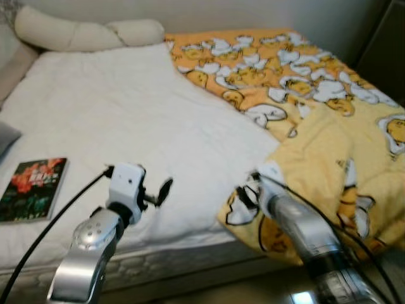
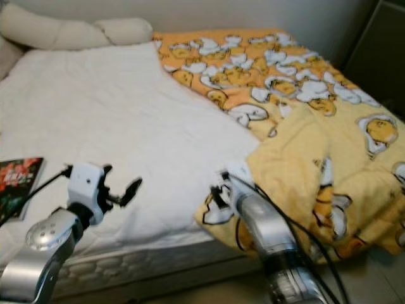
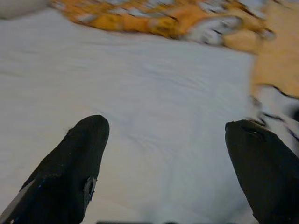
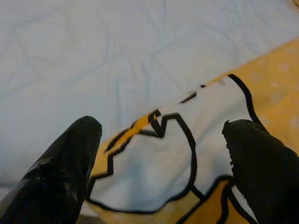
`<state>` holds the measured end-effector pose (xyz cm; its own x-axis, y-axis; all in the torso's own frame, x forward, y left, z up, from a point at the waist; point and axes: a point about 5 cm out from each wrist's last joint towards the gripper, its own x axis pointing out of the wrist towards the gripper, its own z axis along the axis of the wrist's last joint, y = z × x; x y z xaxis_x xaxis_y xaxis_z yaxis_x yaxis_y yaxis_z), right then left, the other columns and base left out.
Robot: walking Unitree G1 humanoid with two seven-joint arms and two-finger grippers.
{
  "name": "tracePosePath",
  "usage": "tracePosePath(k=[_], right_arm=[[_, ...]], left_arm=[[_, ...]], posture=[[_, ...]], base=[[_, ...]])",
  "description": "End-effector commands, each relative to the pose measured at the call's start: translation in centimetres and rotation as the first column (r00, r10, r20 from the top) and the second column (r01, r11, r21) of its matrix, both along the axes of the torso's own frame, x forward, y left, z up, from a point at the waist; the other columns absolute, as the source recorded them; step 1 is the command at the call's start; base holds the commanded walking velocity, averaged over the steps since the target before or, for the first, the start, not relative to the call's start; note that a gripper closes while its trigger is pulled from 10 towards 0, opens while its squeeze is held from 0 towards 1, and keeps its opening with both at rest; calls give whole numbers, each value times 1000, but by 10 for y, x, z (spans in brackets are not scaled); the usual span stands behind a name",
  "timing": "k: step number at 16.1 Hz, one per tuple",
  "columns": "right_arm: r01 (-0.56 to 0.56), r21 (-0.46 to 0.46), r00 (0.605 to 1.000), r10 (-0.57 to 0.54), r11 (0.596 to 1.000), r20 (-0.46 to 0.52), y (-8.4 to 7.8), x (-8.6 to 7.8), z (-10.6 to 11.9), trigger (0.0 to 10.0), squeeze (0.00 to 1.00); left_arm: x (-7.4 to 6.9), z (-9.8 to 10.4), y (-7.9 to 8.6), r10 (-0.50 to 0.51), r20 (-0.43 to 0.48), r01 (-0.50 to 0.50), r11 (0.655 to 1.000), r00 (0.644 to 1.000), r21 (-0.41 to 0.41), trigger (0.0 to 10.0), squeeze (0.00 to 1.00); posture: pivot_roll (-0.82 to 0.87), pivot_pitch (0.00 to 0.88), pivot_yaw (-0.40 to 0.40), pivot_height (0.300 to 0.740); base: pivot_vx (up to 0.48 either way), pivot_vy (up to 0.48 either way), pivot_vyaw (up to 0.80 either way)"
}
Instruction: Clean up the room
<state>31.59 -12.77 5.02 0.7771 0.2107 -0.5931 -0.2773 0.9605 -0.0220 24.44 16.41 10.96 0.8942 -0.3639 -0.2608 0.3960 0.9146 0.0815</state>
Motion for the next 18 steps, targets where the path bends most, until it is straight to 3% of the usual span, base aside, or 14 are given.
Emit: tracePosePath(k=[1, 3, 5, 6, 7, 9, 12, 13, 14, 17, 18], right_arm=[[38, -31, 998, -39, 999, -39, -3, 4, -7, 10000, 1000], [53, -35, 996, -55, 998, -73, 4, 13, -9, 10000, 1000], [60, -79, 991, -68, 995, -115, 10, 17, -15, 10000, 1000], [72, -93, 989, -83, 993, -123, 10, 17, -17, 10000, 1000], [83, -94, 988, -94, 992, -120, 11, 18, -17, 10000, 0], [152, 5, 979, -150, 988, -140, 14, 20, -16, 10000, 0], [204, 75, 972, -192, 976, -138, 13, 21, -17, 10000, 0], [204, 69, 972, -193, 977, -131, 11, 21, -17, 8431, 0], [197, 53, 973, -188, 979, -136, 9, 19, -19, 4196, 0], [189, 11, 974, -185, 982, -133, 3, 17, -22, 3255, 0], [195, -1, 973, -194, 981, -127, 1, 17, -23, 4549, 0]], left_arm=[[-1, 5, -3, -52, -10, 52, 999, 999, -7, 10000, 0], [-7, 6, -11, -179, -56, 178, 984, 982, -13, 10000, 0], [-16, 10, -13, -329, -111, 335, 941, 938, 45, 10000, 0], [-18, 10, -11, -351, -131, 362, 930, 927, 69, 10000, 0], [-20, 10, -9, -370, -144, 384, 919, 918, 89, 10000, 0], [-26, 15, -6, -411, -179, 433, 894, 894, 112, 10000, 0], [-35, 17, -2, -416, -203, 445, 886, 887, 129, 10000, 0], [-37, 17, -2, -416, -208, 447, 885, 885, 129, 10000, 0], [-41, 18, -2, -418, -218, 451, 883, 882, 130, 10000, 0], [-51, 16, -1, -422, -246, 461, 879, 873, 126, 10000, 0], [-54, 15, -1, -421, -255, 461, 878, 871, 127, 10000, 0]], posture=[[-12, 49, -15, 740], [7, 83, -25, 740], [43, 135, -32, 740], [53, 144, -30, 740], [68, 157, -32, 740], [132, 194, -41, 740], [168, 213, -49, 740], [177, 220, -48, 740], [187, 232, -45, 740], [191, 254, -39, 740], [192, 257, -40, 740]], base=[[0, 0, 0], [0, 0, 0], [0, 0, 0], [0, 0, 0], [0, 0, 0], [0, 0, 0], [0, 0, 0], [0, 0, 0], [0, 0, 0], [0, 0, 0], [0, 0, 0]])
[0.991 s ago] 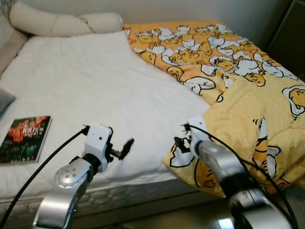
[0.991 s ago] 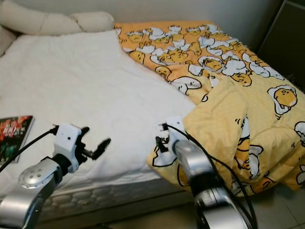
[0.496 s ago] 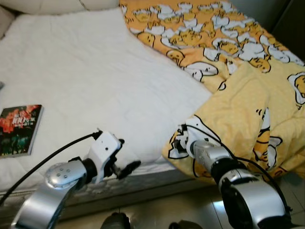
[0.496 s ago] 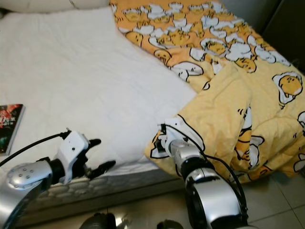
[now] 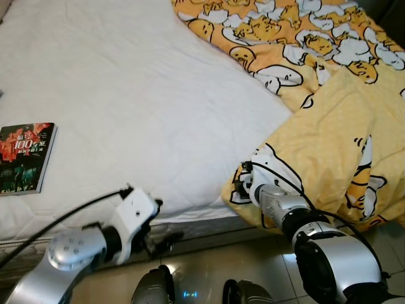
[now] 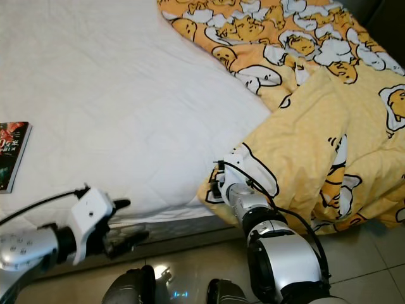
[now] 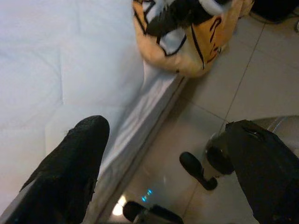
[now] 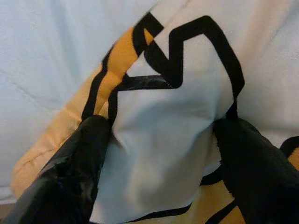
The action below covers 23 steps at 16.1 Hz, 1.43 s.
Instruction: Clean up the room
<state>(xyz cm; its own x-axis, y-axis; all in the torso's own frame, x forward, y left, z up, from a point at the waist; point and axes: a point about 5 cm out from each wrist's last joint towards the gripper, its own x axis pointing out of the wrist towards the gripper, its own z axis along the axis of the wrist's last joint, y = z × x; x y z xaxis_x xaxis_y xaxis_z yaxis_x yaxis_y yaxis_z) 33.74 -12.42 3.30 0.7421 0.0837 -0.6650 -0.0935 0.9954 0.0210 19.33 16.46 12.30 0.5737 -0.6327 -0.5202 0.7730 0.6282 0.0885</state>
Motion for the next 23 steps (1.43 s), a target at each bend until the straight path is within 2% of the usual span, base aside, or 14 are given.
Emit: tracePosePath(k=[1, 2, 3, 4, 5, 6, 9, 17, 23], right_arm=[[11, -14, 1000, -11, 1000, -25, -4, -4, -5, 5804, 0], [11, -16, 1000, -11, 1000, -23, -4, -4, -5, 4941, 0], [4, -21, 1000, -4, 1000, -26, -3, -5, -6, 3569, 0], [-3, -25, 1000, 3, 1000, -30, -3, -6, -7, 3412, 0], [-3, -26, 1000, 3, 1000, -31, -2, -6, -8, 2627, 0], [-3, -22, 999, 3, 1000, -33, -2, -6, -8, 0, 0], [-9, -19, 999, 9, 1000, -33, -4, -5, -7, 0, 0], [2, 1, 1000, -2, 1000, -22, -13, -4, -5, 0, 0], [-34, 17, 999, 34, 999, 12, -14, 2, 2, 0, 0]], left_arm=[[-4, 1, -1, -11, -2, 11, 1000, 1000, 10, 10000, 0], [-5, 1, -1, -8, -3, 8, 1000, 1000, 12, 10000, 0], [-6, 1, -2, -6, -7, 6, 1000, 1000, 11, 10000, 0], [-7, 1, -3, -7, -9, 7, 1000, 1000, 9, 10000, 0], [-8, 1, -4, -7, -10, 7, 1000, 1000, 9, 10000, 0], [-11, -2, -5, -6, -19, 7, 1000, 1000, 5, 10000, 0], [-12, -5, -9, -10, -26, 10, 1000, 1000, -1, 10000, 0], [1, -4, -19, -36, -9, 36, 999, 999, -7, 10000, 0], [8, -6, -16, -59, -19, 59, 998, 998, 0, 10000, 0]], posture=[[192, 259, -40, 740], [194, 260, -44, 740], [197, 258, -49, 740], [197, 259, -53, 740], [193, 261, -57, 740], [176, 260, -65, 740], [160, 259, -71, 740], [126, 229, -39, 740], [105, 218, -29, 740]], base=[[0, 0, 0], [0, 0, 0], [0, 0, 0], [0, 0, 0], [0, 0, 0], [0, 0, 0], [0, 0, 0], [0, 0, 0], [0, 0, 0]])
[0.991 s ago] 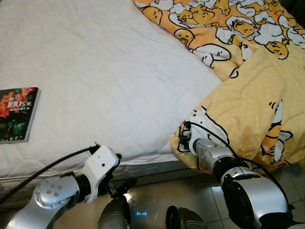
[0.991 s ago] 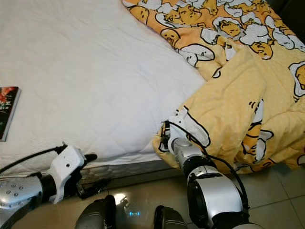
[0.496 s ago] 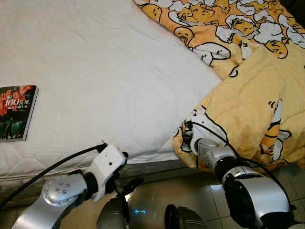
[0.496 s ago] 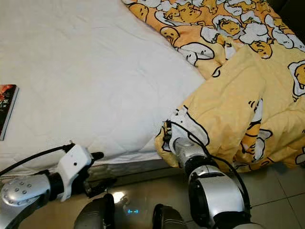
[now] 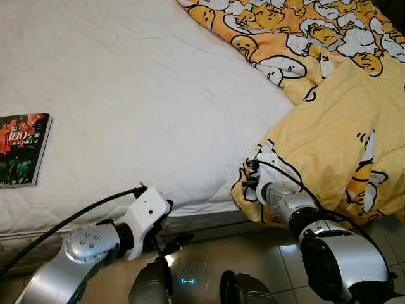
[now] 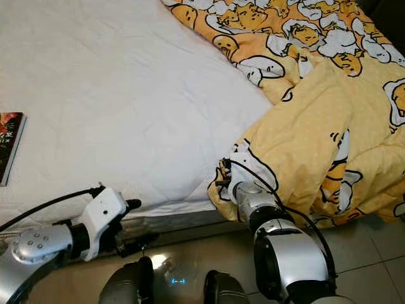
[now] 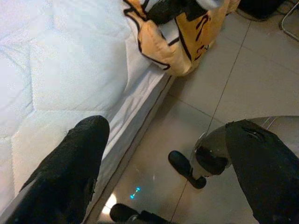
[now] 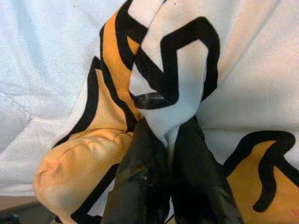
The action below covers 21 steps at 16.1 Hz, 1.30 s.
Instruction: Clean up the room
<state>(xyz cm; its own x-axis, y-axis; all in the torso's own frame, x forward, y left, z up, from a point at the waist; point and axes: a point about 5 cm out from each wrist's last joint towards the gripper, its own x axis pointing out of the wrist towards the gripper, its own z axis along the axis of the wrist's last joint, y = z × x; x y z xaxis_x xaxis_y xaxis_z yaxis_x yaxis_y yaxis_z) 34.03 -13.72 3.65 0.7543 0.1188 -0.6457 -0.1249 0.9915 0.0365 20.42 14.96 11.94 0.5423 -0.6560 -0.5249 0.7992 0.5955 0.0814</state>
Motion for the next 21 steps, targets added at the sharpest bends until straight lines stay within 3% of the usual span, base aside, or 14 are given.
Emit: tracePosePath(k=[1, 5, 8, 9, 11, 12, 13, 14, 15, 16, 17, 18, 19, 21], right_arm=[[-47, 8, 999, 47, 999, 6, 1, 1, 1, 0, 0], [-258, 13, 966, 258, 966, 12, 8, -1, 2, 0, 0], [-578, 152, 814, 579, 802, 42, 25, -17, -1, 0, 0], [-710, 236, 694, 717, 664, 69, 30, -30, -4, 0, 0], [-871, 373, 385, 916, 321, 111, 24, -76, -5, 0, 0], [-884, 407, 302, 945, 230, 121, 21, -93, -2, 0, 0], [-883, 433, 261, 957, 184, 126, 16, -103, 2, 0, 0], [-891, 417, 250, 960, 179, 123, 13, -107, 2, 0, 0], [-906, 364, 266, 959, 214, 100, 10, -106, -3, 0, 0], [-916, 312, 285, 956, 250, 72, 8, -104, -8, 10000, 0], [-909, 281, 327, 945, 306, 28, 5, -100, -14, 10000, 0], [-883, 246, 407, 913, 400, -22, 2, -100, -13, 10000, 1000], [-852, 188, 491, 870, 489, -40, 0, -93, -13, 10000, 1000], [-824, 142, 549, 835, 548, -37, -1, -87, -12, 10000, 1000]], left_arm=[[1, -3, 1, -12, -7, 12, 1000, 1000, 1, 10000, 0], [9, -5, 4, -5, -1, 5, 1000, 1000, 5, 10000, 0], [13, -7, 5, -9, 4, 9, 1000, 1000, 8, 10000, 0], [14, -7, 4, -15, 6, 15, 1000, 1000, 9, 10000, 0], [17, -9, 1, -39, 7, 39, 999, 999, 5, 10000, 0], [17, -9, 0, -47, 6, 47, 999, 999, 5, 10000, 0], [18, -10, -1, -55, 5, 55, 998, 998, 2, 10000, 0], [19, -10, -2, -60, 4, 60, 998, 998, -1, 10000, 0], [20, -12, -3, -66, 1, 66, 998, 998, -1, 10000, 0], [20, -13, -4, -73, -1, 73, 997, 997, 1, 10000, 0], [21, -14, -6, -84, -1, 84, 996, 996, 5, 10000, 0], [24, -14, -7, -86, 8, 86, 996, 996, 5, 10000, 0], [27, -14, -7, -83, 14, 82, 997, 996, 10, 10000, 0], [31, -15, -5, -73, 21, 72, 997, 997, 18, 10000, 0]], posture=[[97, 212, -26, 740], [70, 202, -12, 740], [50, 188, 3, 740], [44, 185, 11, 740], [29, 177, 21, 740], [26, 175, 25, 740], [21, 174, 29, 740], [12, 172, 36, 740], [4, 171, 42, 740], [1, 170, 45, 740], [2, 170, 47, 740], [-1, 169, 46, 740], [-1, 168, 45, 740], [-1, 166, 38, 740]], base=[[0, 0, 0], [0, 0, 0], [0, 0, 0], [0, 0, 0], [0, 0, 0], [0, 0, 0], [0, 0, 0], [0, 0, 0], [0, 0, 0], [0, 0, 0], [0, 0, 0], [0, 0, 0], [0, 0, 0], [0, 0, 0]])
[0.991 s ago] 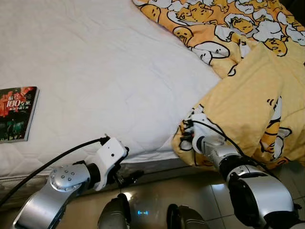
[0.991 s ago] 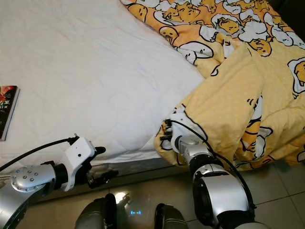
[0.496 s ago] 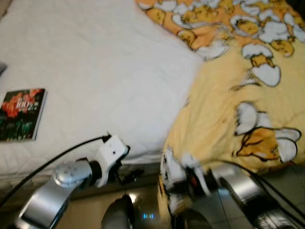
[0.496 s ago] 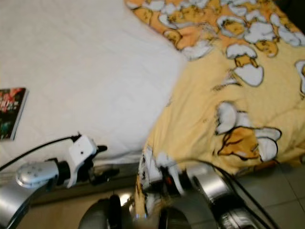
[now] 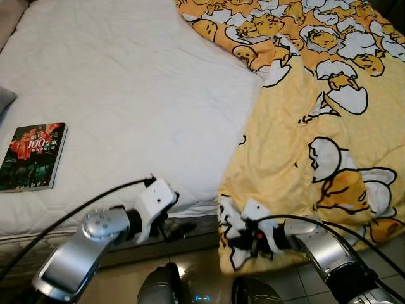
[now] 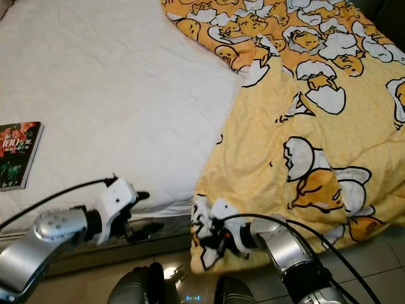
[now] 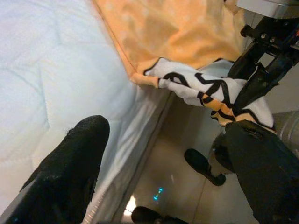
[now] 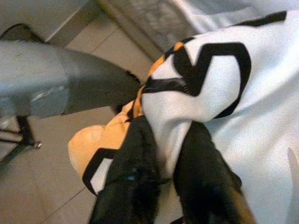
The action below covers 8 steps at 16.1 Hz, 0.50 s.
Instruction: Clean up the room
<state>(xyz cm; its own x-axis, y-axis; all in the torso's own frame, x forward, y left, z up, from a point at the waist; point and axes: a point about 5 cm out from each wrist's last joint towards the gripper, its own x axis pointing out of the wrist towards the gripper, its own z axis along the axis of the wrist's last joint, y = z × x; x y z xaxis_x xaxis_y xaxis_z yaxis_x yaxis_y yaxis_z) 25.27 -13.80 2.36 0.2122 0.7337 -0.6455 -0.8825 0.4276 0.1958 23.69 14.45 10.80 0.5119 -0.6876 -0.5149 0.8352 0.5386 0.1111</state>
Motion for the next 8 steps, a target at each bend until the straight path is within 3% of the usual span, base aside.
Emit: tracePosePath(k=[1, 6, 7, 8], right_arm=[[16, 0, 1000, -16, 1000, 13, 1, 0, 1, 10000, 1000], [57, 118, 998, -60, 991, 21, 4, -14, 23, 10000, 1000], [10, 136, 1000, -10, 991, 0, 2, -31, 31, 10000, 1000], [32, 114, 999, -33, 993, 13, -1, -34, 32, 10000, 1000]], left_arm=[[0, -3, 1, 5, -3, -5, 1000, 1000, 10, 10000, 0], [20, -11, 0, 76, 0, -76, 997, 997, -5, 10000, 0], [25, -10, -4, 71, 2, -71, 997, 997, -23, 10000, 0], [28, -10, -6, 80, 0, -80, 996, 997, -41, 10000, 0]], posture=[[-2, 166, 38, 740], [-54, 160, 71, 740], [-70, 156, 77, 740], [-75, 153, 76, 740]], base=[[0, 0, 0], [0, 0, 0], [0, 0, 0], [0, 0, 0]])
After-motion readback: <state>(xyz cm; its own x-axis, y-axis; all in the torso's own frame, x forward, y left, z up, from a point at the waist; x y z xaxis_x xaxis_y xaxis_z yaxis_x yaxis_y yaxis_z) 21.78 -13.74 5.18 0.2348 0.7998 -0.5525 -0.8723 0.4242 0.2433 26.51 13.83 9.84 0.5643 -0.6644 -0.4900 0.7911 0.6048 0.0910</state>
